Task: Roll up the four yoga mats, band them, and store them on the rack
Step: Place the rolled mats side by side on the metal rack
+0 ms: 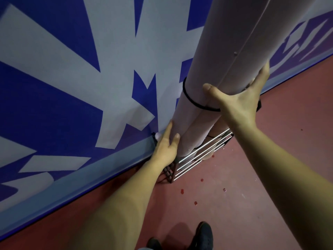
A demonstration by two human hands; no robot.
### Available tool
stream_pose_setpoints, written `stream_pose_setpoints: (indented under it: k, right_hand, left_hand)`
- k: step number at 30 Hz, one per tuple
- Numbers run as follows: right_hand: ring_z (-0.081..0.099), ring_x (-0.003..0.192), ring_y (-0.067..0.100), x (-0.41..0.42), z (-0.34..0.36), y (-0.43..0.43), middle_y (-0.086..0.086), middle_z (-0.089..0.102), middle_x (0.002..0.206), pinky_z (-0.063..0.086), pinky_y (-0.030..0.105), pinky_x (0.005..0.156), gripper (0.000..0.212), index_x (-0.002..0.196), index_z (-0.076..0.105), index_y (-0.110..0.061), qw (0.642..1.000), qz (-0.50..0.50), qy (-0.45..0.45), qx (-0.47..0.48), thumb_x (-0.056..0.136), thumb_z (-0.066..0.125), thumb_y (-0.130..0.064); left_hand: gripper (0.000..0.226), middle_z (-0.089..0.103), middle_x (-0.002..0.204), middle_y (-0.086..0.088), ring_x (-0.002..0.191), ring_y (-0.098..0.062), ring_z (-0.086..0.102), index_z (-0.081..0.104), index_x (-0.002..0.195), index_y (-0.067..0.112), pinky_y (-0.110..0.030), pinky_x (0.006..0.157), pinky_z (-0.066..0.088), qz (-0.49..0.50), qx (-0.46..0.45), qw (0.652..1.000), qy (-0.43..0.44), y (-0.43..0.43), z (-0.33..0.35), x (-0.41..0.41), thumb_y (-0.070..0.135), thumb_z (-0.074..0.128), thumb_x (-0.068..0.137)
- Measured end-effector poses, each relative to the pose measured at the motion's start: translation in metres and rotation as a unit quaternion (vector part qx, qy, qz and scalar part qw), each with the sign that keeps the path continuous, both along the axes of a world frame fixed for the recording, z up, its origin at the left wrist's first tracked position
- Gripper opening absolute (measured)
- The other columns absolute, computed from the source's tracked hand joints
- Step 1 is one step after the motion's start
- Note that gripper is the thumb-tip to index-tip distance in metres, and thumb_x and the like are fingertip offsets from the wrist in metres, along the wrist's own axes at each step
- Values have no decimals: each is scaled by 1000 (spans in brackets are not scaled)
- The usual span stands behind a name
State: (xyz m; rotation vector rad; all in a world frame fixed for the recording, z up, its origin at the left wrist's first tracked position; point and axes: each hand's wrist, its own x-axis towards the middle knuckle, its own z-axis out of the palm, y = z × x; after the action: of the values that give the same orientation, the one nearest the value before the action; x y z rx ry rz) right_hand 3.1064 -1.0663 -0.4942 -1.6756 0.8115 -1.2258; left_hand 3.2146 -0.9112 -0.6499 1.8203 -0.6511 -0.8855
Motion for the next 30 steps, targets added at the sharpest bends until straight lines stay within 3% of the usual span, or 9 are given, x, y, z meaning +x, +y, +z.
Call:
stream_pose_setpoints:
  k: [3, 7, 14, 18, 24, 27, 30]
  right_hand:
    - [56, 129, 7, 0, 13, 1, -7, 52, 146, 52, 36, 105, 134, 159, 16, -28, 1000, -15, -22, -3, 56, 98, -54]
    - [56, 128, 9, -3, 23, 0, -7, 52, 146, 52, 37, 104, 131, 158, 18, -24, 999, -21, -25, -26, 57, 97, -52]
    - [59, 129, 22, -11, 33, -1, 7, 54, 146, 52, 44, 104, 131, 157, 21, -15, 998, 1, -34, -55, 58, 99, -50]
    - [58, 130, 25, -13, 47, -6, 9, 53, 147, 52, 45, 104, 130, 158, 18, -17, 997, 9, -42, -61, 61, 99, -46]
    - [61, 125, 32, -17, 40, -10, 15, 56, 142, 55, 47, 100, 125, 156, 22, -17, 996, 16, -73, -46, 61, 99, -42]
    - [60, 126, 31, -17, 40, -13, 15, 55, 143, 54, 47, 100, 126, 156, 22, -17, 996, 15, -75, -50, 61, 99, -44]
    - [60, 126, 28, -17, 33, -10, 14, 55, 142, 53, 47, 101, 124, 156, 21, -14, 995, 19, -72, -63, 63, 97, -44]
  left_hand:
    - [55, 16, 163, 5, 146, -18, 33, 20, 151, 57, -28, 112, 26, 39, -13, 997, 67, -6, 7, -4, 44, 46, 104]
    - [58, 31, 161, 8, 145, -22, 35, 19, 148, 62, -45, 118, 30, 58, -21, 991, 118, -19, 17, -11, 53, 49, 99]
    - [77, 23, 164, 6, 147, -25, 31, 15, 138, 75, -55, 117, 32, 32, -17, 996, 80, -10, 10, -12, 97, 38, 68]
    - [77, 24, 164, 7, 148, -30, 29, 9, 135, 78, -60, 118, 29, 36, 8, 995, 93, -20, 15, -11, 103, 20, 63]
    - [113, 19, 166, 6, 148, -28, 28, -2, 152, 59, -49, 117, 27, 22, 22, 995, 90, -30, 8, -7, 107, 15, 51]
    - [113, 17, 165, 8, 147, -24, 28, 4, 154, 55, -42, 113, 29, 30, -15, 995, 93, -33, 5, -8, 107, 23, 55]
    - [95, 13, 163, 10, 146, -20, 28, 4, 155, 53, -32, 104, 28, 43, -42, 997, 56, -36, 2, -10, 96, 22, 73]
